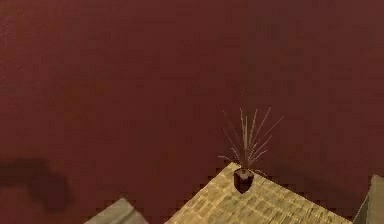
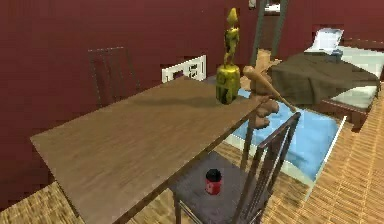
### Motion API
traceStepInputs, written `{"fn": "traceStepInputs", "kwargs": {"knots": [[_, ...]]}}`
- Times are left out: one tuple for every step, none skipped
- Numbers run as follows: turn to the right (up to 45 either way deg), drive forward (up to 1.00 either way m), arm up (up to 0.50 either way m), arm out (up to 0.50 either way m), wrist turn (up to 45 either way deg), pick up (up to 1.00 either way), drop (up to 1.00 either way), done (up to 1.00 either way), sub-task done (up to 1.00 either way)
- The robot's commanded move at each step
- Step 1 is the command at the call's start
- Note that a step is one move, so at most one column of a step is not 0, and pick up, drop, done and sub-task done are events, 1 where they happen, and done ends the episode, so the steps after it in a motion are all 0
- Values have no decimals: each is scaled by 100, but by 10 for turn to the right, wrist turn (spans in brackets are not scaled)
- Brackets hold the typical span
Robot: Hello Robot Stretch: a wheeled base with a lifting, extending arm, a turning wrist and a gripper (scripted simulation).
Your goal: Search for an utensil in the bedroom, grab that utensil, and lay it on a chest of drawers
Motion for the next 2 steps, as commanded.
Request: {"fn": "traceStepInputs", "kwargs": {"knots": [[-450,0,0,0,0,0,0,0,0],[-450,0,0,0,0,0,0,0,0]]}}
